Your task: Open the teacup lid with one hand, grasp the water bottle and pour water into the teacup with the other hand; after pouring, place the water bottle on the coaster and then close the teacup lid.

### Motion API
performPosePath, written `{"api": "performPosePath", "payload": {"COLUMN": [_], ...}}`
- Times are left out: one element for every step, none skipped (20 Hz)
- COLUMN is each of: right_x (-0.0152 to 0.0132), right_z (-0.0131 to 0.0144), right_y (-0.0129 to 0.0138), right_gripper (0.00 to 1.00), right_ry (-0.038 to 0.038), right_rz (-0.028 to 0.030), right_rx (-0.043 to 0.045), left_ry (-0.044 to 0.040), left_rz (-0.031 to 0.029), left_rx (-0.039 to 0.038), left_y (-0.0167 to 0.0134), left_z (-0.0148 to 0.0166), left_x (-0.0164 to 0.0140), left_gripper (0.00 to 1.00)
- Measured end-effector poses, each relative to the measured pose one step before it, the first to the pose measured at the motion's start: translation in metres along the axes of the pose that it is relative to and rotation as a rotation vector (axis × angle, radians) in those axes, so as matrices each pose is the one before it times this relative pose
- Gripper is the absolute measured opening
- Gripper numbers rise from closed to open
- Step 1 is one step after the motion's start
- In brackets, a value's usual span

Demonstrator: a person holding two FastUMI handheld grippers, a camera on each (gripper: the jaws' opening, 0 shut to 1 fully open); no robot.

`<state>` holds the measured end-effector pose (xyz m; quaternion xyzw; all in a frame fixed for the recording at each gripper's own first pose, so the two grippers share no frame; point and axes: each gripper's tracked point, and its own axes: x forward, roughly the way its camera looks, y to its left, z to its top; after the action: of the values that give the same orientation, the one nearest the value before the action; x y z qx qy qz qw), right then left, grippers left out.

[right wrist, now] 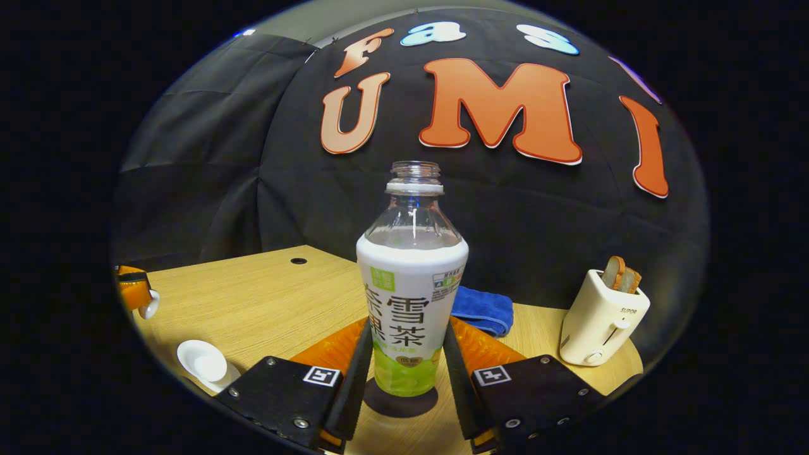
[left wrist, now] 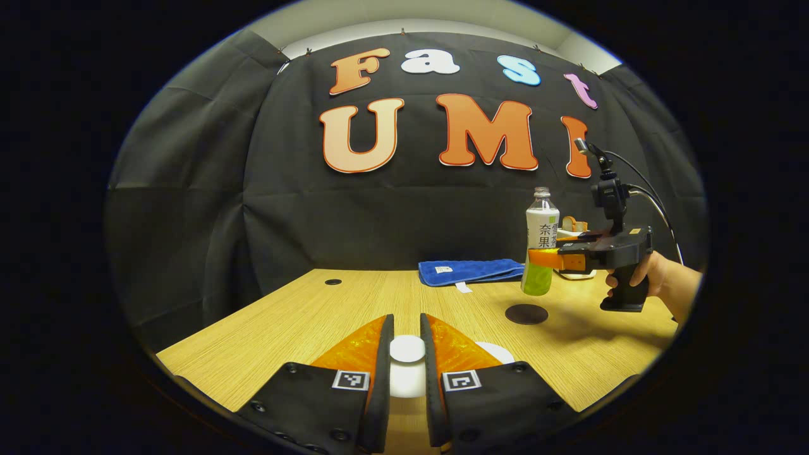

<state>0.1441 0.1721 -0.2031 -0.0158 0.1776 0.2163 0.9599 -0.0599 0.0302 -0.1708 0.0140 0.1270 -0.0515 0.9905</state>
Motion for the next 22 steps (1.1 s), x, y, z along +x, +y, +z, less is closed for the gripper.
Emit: {"api": "performPosePath", "payload": {"right_x": [0.00204,0.00101,0.00068,0.00023,-0.00027,0.00189,0.00231,0.00086,0.00098,-0.00017,0.00157,0.00114,0.00016,0.0003,0.00017,0.00056,-0.00153,0.00152,-0.0026,0.0001,-0.00051,-0.00202], "right_z": [-0.00567,-0.00387,-0.00602,-0.00519,-0.006,-0.00389,-0.00527,-0.0044,-0.00442,-0.00468,-0.00478,-0.00407,-0.00443,-0.00063,0.00221,-0.00148,0.00005,-0.00142,-0.00078,-0.00203,-0.00193,-0.00075], "right_y": [0.00078,0.00048,0.00086,0.00018,-0.00044,-0.00067,0.00022,-0.00109,-0.00135,-0.00161,0.00049,0.00027,-0.00075,-0.00103,0.0012,-0.00016,-0.00168,-0.00154,0.00135,0.00085,-0.00032,-0.00038], "right_gripper": [0.63,0.63,0.63,0.62,0.63,0.63,0.63,0.63,0.63,0.63,0.63,0.63,0.63,0.63,0.63,0.63,0.63,0.65,0.69,0.71,0.77,0.81], "right_ry": [0.00914,0.00639,0.0094,0.00796,0.00623,0.00502,0.0094,0.007,0.00507,0.0058,0.00475,0.00633,0.00662,0.00042,-0.00328,0.00199,0.00173,0.00286,0.00378,0.00296,0.00436,0.00287], "right_rz": [0.00274,0.00269,0.00161,0.00177,-0.00009,0.00026,0.00136,-0.00204,-0.00171,0.00127,-0.00011,0.00083,-0.00077,0.00229,0.00196,-0.0005,-0.00408,0.00012,0.009,0.00697,0.00613,0.00149], "right_rx": [0.00467,0.0057,0.0041,0.00628,0.00355,0.00361,0.00579,0.00418,0.00494,0.0015,0.00044,0.00287,0.00409,0.00375,0.00439,0.00546,0.00421,0.00128,0.00606,0.00732,0.00739,0.00657], "left_ry": [0.00249,-0.00073,-0.0013,0.00154,-0.00005,0.0011,-0.00155,0.00079,-0.00343,0.00038,-0.00094,0.00453,0.00243,0.00349,0.00082,0.002,-0.00119,-0.00458,0.01654,0.0077,0.00315,-0.00085], "left_rz": [-0.00144,0.00408,0.00084,0.00042,0.00054,-0.00201,-0.00122,-0.00549,-0.00146,-0.00638,-0.00097,-0.00682,0.00001,-0.00559,-0.00171,-0.00668,-0.00737,-0.01418,-0.00545,-0.0017,-0.00497,-0.00336], "left_rx": [-0.00163,-0.00174,-0.00346,0.00055,0.00158,0.00296,0.0029,0.00338,0.00192,0.0029,0.0026,0.00181,-0.00073,-0.00271,-0.00197,-0.00309,-0.00537,-0.01471,-0.00922,-0.00449,-0.00271,-0.00208], "left_y": [-0.00061,0.00002,-0.00048,-0.00115,-0.00111,-0.00194,-0.00211,-0.00274,-0.00305,-0.00401,-0.00214,-0.00252,-0.002,-0.00245,-0.00221,-0.00227,-0.00321,-0.00408,-0.00302,-0.00045,-0.00247,-0.00273], "left_z": [-0.00039,-0.00017,0.00068,-0.00058,-0.0002,0.00043,0.00106,0.00075,0.0007,0.00037,0.00059,-0.0013,-0.00054,0.0005,0.00047,-0.00064,0.00028,0.0007,-0.00379,-0.00349,0.00095,-0.00017], "left_x": [0.00035,0.00008,-0.00033,0.00132,0.00097,-0.00036,0.00054,0.00055,0.00073,0.00024,0.00012,0.00124,0.00135,0.00065,0.00117,0.00144,0.00175,0.00176,0.00317,0.00197,0.00164,0.00116], "left_gripper": [0.28,0.28,0.28,0.28,0.28,0.28,0.28,0.28,0.28,0.28,0.28,0.28,0.28,0.28,0.28,0.28,0.28,0.28,0.28,0.28,0.28,0.28]}}
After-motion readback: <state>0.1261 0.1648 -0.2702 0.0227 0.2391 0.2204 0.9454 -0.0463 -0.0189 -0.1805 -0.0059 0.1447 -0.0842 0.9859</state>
